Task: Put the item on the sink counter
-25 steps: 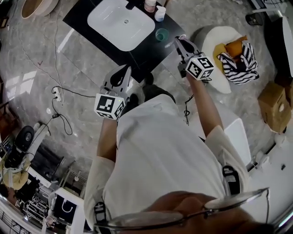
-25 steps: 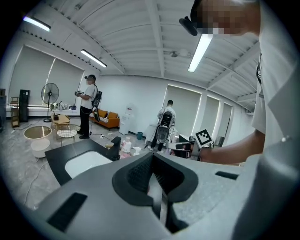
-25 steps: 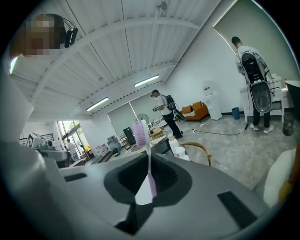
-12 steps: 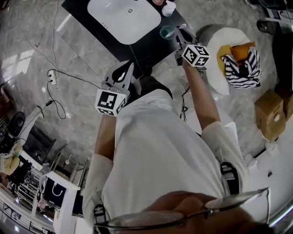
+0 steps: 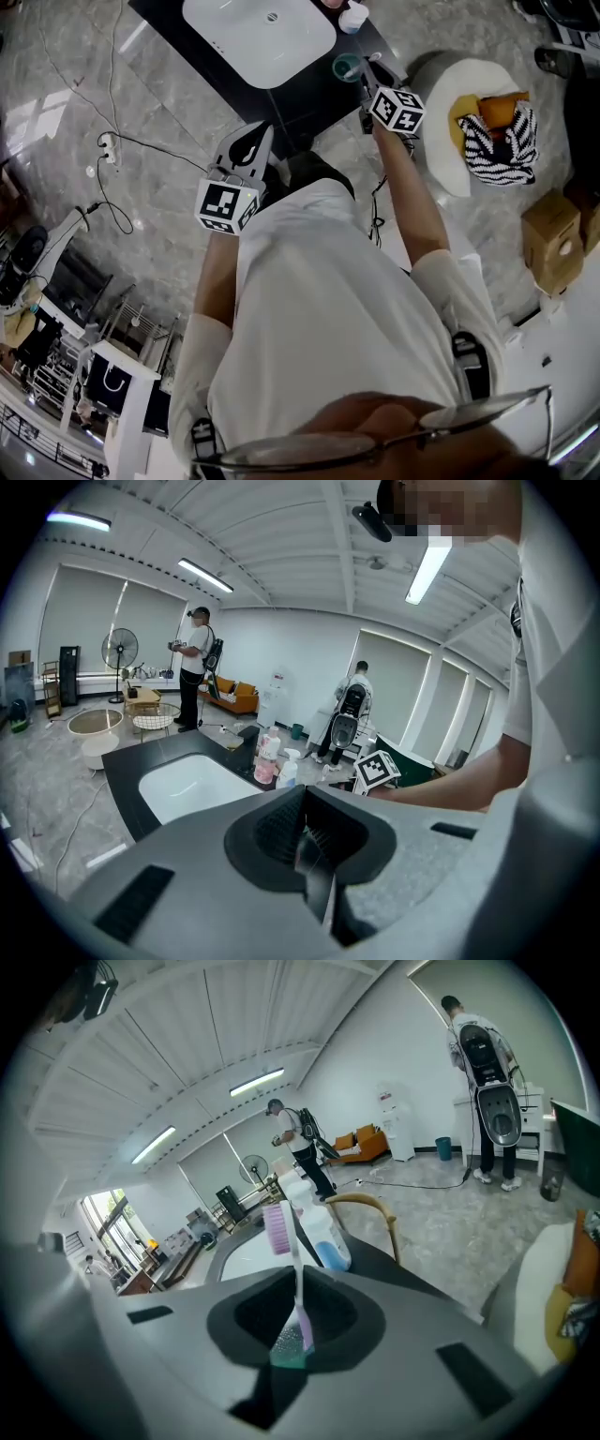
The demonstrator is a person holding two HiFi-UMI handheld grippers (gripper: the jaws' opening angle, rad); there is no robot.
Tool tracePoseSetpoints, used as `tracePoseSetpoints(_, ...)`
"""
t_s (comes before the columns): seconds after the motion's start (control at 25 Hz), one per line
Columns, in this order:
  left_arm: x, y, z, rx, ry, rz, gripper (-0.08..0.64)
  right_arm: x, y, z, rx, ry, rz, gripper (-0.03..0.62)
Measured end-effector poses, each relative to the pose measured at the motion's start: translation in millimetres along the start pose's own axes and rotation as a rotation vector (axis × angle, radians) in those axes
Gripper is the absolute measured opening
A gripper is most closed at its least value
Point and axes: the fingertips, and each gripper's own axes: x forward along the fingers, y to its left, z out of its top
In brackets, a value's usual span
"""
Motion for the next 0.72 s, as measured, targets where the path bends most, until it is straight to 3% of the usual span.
tracePoseSetpoints(0.2, 4, 5, 1, -0.002, 0.004, 0.001, 0.005, 10, -6, -14, -0.025, 0.079, -0.028, 0.043)
tracePoseSetpoints(0.44, 2, 7, 0, 0.0, 0.004, 0.0, 0.005, 10, -4, -19, -0.027, 0.098, -0.022, 0.109)
tracePoseSetpoints(0.72, -8, 15, 2, 0.011, -0.007, -0.01, 0.005, 0, 0, -14, -0.031, 0.074, -0.047, 0.117)
